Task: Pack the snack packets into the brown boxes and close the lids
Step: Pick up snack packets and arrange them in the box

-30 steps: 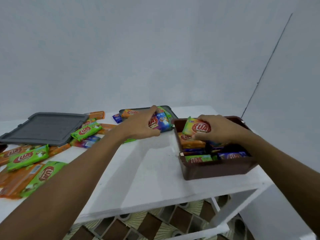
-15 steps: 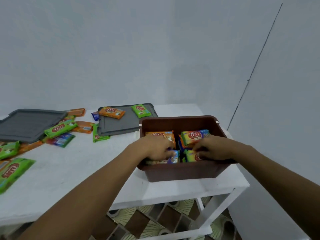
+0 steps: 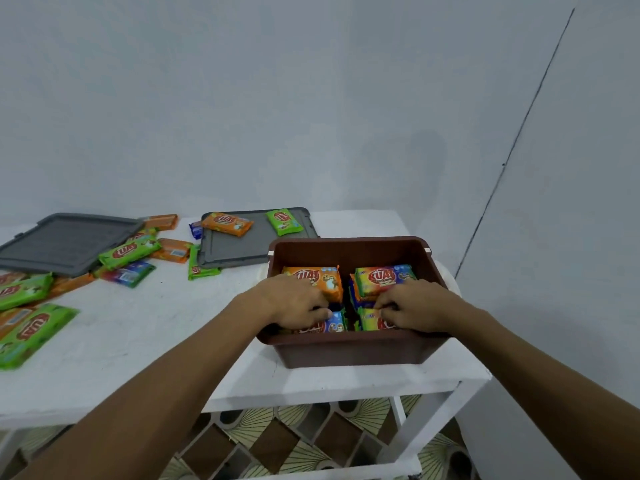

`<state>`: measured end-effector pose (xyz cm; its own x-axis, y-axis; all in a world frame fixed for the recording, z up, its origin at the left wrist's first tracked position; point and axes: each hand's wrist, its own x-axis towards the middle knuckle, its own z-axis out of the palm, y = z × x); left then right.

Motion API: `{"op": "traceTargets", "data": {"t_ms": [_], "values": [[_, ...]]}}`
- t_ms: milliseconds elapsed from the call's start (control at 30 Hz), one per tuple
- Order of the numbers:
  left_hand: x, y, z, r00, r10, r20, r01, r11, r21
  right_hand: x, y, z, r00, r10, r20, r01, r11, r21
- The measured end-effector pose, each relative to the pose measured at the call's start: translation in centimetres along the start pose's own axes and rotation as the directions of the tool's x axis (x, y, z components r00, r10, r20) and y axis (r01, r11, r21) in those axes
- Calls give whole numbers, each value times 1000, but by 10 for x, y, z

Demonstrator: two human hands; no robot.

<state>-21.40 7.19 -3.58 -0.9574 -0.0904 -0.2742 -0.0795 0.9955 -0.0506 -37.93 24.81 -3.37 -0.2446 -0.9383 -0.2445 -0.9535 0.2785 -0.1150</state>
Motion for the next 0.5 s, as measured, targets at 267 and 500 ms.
{"op": "traceTargets", "data": {"t_ms": [267, 500], "values": [[-40, -13, 15, 1000, 1, -11, -1, 999, -38, -5, -27, 17, 992, -39, -123, 48, 996, 77], [-44, -16, 16, 958, -162, -238, 132, 982, -138, 17, -31, 5, 981, 9, -193, 0, 999, 45]]}}
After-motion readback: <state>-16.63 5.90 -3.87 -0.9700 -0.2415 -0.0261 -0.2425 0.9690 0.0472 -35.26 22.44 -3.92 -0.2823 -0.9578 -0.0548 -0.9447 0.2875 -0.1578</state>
